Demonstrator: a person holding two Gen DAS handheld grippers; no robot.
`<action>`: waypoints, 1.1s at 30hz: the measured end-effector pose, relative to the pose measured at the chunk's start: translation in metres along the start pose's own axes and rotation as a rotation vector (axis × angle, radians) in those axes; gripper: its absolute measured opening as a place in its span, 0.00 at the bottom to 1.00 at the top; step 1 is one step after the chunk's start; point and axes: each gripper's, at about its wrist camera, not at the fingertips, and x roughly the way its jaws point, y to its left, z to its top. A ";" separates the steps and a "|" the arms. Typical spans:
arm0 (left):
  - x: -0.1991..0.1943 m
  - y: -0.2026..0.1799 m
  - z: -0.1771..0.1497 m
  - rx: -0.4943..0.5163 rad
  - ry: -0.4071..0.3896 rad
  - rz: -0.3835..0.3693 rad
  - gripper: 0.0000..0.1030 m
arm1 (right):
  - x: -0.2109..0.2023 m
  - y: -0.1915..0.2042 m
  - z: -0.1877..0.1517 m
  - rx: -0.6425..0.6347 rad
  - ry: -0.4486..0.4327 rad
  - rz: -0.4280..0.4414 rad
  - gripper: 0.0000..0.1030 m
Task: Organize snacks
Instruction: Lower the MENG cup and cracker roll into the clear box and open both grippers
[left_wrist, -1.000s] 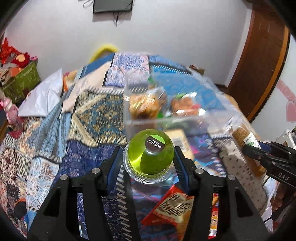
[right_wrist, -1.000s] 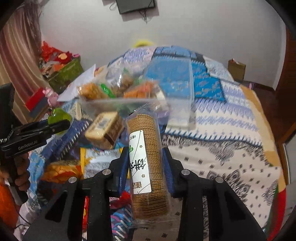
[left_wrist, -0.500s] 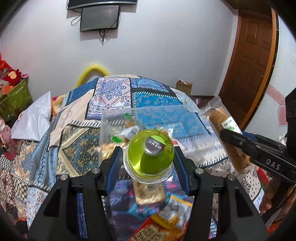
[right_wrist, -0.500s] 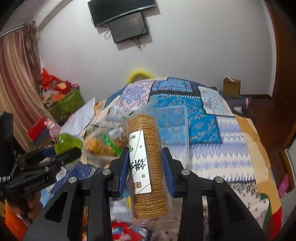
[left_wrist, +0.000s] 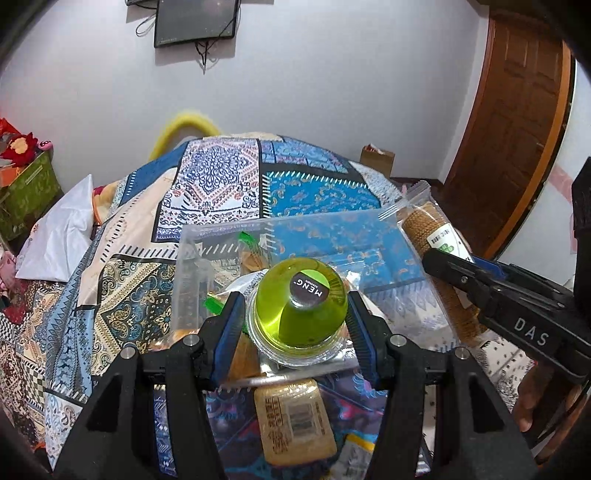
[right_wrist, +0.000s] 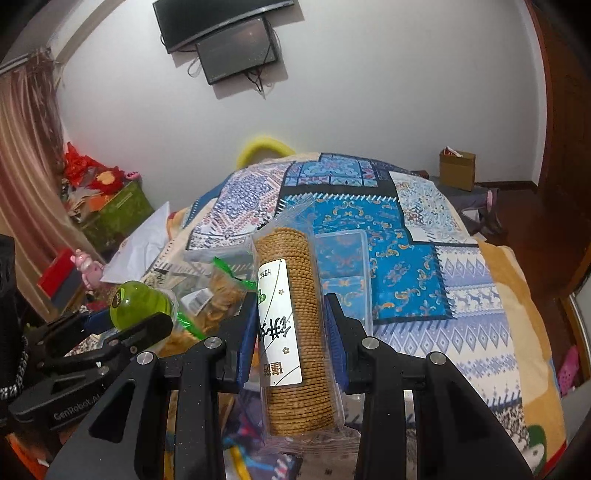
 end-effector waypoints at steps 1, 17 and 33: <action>0.004 0.000 0.000 0.001 0.005 0.004 0.53 | 0.005 0.000 0.000 -0.001 0.009 -0.004 0.31; 0.048 -0.006 0.000 0.051 0.080 0.055 0.53 | 0.059 -0.005 0.000 -0.036 0.138 -0.067 0.31; -0.001 -0.005 0.006 0.044 0.028 0.030 0.57 | 0.026 0.002 0.001 -0.064 0.126 -0.085 0.47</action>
